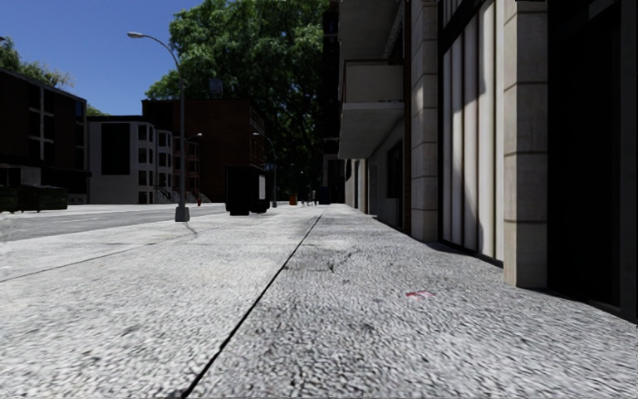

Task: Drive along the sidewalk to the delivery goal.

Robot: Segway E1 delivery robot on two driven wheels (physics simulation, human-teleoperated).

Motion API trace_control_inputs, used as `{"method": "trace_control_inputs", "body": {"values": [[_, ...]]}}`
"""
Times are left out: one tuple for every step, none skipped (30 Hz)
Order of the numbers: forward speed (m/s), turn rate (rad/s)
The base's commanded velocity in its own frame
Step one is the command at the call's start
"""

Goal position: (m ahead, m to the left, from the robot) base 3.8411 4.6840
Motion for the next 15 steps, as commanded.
{"method": "trace_control_inputs", "body": {"values": [[0.76,1.15],[0.76,1.15],[0.82,1.15],[0.88,1.15],[0.93,1.15],[0.96,1.15],[0.97,1.15],[0.98,1.15],[0.98,1.15],[0.98,1.15],[0.98,1.15],[0.98,1.15],[0.98,1.15],[0.98,1.15],[0.98,1.15]]}}
